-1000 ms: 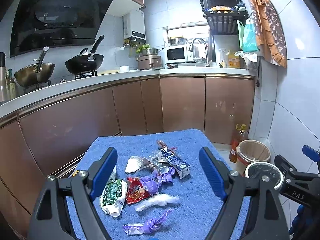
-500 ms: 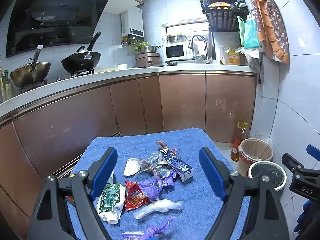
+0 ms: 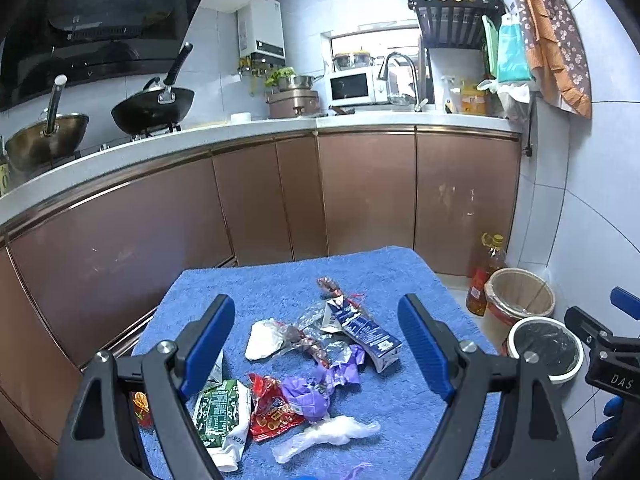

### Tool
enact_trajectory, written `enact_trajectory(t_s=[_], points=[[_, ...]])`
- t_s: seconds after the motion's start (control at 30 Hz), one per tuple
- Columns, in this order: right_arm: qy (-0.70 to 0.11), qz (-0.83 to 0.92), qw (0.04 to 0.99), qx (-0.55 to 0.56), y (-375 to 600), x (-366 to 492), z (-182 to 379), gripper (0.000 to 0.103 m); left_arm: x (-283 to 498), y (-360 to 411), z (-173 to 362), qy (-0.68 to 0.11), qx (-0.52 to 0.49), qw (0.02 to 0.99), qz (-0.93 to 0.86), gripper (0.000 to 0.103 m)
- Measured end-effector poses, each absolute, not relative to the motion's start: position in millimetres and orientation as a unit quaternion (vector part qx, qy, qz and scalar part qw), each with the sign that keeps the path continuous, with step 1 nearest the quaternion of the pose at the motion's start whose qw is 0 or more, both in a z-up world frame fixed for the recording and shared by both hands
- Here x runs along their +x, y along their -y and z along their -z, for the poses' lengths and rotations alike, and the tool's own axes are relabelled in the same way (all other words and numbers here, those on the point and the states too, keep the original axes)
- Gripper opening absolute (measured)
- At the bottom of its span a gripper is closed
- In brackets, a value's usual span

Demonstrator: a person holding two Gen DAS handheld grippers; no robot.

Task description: Collect trash

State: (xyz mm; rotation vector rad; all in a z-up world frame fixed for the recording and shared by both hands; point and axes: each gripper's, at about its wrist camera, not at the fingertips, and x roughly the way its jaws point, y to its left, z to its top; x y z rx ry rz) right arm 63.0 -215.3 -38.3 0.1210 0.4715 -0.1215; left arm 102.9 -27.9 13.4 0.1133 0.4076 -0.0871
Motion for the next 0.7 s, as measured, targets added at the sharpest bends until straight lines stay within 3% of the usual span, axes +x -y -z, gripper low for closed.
enact_trajectory(t_s=[0.7], points=[[-0.345, -0.121, 0.929, 0.050, 139.0, 156.9, 80.3, 0.103, 146.8, -108.3, 48.0, -0.312, 0.003, 0.948, -0.068, 0.083]])
